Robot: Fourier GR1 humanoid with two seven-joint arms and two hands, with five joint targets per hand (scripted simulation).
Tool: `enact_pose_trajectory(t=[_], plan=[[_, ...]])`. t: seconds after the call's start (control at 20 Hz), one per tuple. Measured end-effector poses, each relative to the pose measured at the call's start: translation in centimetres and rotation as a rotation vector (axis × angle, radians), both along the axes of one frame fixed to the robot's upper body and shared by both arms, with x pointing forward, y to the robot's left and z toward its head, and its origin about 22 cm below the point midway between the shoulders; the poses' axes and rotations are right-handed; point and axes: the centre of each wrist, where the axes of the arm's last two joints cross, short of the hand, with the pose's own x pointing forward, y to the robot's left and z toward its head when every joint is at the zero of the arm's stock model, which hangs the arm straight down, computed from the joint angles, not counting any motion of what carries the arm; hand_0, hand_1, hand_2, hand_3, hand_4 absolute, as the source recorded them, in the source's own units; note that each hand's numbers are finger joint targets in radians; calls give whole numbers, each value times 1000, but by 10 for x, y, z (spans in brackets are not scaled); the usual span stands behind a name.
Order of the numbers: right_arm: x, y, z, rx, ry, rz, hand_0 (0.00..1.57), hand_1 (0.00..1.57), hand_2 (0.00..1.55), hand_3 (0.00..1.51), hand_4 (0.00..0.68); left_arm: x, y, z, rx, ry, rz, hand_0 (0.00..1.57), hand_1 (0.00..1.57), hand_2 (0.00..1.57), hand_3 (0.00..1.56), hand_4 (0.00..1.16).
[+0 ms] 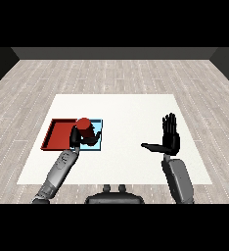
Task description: Pick the red can and put it in the red box
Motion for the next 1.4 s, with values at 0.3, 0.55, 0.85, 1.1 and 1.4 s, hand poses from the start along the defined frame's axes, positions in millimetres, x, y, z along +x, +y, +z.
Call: enact_pose_trajectory(t=[0.3, 0.55, 0.85, 1.1, 1.4], plan=[[-14, -15, -44, -15, 92, -17, 0, 0, 0, 0, 0, 17, 36, 8, 119, 17, 104, 1424, 1424, 1452, 1388, 1112], [-17, -24, -61, -12, 141, -34, 0, 0, 0, 0, 0, 52, 73, 13, 222, 84, 207, 1544, 1544, 1523, 1445, 1079], [-10, -32, -71, -40, 148, -36, 0, 0, 0, 0, 0, 65, 135, -17, 274, 244, 353, 1571, 1571, 1566, 1485, 1091], [-5, -29, -73, -40, 118, -34, 0, 0, 0, 0, 0, 61, 170, -57, 306, 365, 444, 1474, 1474, 1489, 1457, 1020], [-7, -29, -67, -67, 67, -38, 0, 0, 0, 0, 0, 56, 186, -83, 377, 550, 554, 534, 534, 615, 0, 664]])
